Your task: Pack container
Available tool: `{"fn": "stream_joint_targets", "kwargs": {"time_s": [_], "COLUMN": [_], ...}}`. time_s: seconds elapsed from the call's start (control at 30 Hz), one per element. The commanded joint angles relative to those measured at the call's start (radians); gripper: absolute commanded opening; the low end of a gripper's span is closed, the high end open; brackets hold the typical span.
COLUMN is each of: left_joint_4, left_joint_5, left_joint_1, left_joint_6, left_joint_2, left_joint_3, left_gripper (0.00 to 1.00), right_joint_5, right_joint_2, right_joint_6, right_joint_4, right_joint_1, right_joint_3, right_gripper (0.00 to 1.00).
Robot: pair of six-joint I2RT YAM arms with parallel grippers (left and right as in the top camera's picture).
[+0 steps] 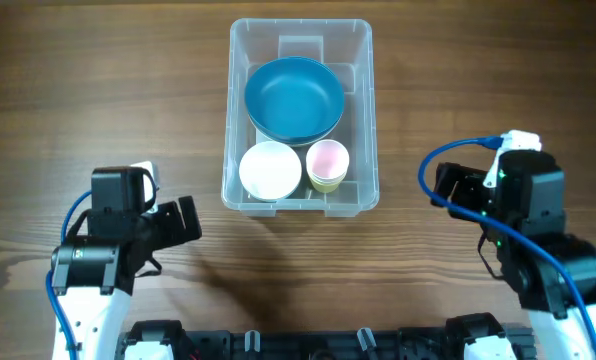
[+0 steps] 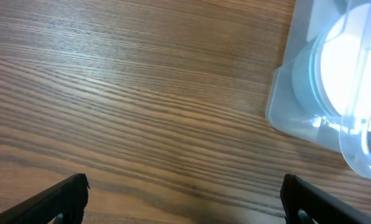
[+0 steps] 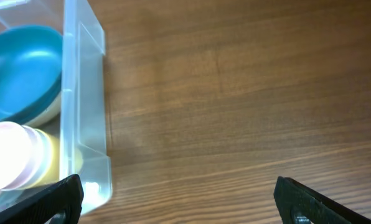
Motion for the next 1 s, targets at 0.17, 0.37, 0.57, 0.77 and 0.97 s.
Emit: {"fn": "stream_joint_targets", "kwargs": {"time_s": [0.17, 0.37, 0.57, 0.77, 0.97], "left_joint_4": [0.0, -0.001, -0.001, -0.001, -0.001], "left_joint_5": [-0.006, -0.006, -0.006, -0.006, -0.006], "left_joint_1": [-0.008, -0.009, -0.009, -0.009, -0.009], "left_joint_6": [0.02, 0.02, 0.02, 0.02, 0.02], "left_joint_2": [-0.142, -0.298, -0.3, -0.3, -0.3], "left_joint_3": [-0.017, -0.016, -0.017, -0.016, -0.016], "left_gripper": [1.0, 1.0, 1.0, 1.0, 1.0], "right_joint_5": [0.003, 0.003, 0.003, 0.079, 0.141], "right_joint_2": [0.017, -0.097, -0.215, -0.255, -0.407], "right_joint_6": [0.007, 0.007, 0.007, 0.007, -0.075], "right_joint_4": [0.003, 0.005, 0.0, -0.009, -0.053], "right_joint_1": [0.018, 0.018, 0.018, 0.017, 0.016], "right_joint_3": [-0.035, -0.073, -0.104, -0.104, -0.105], "right_gripper": [1.0, 1.0, 1.0, 1.0, 1.0]}}
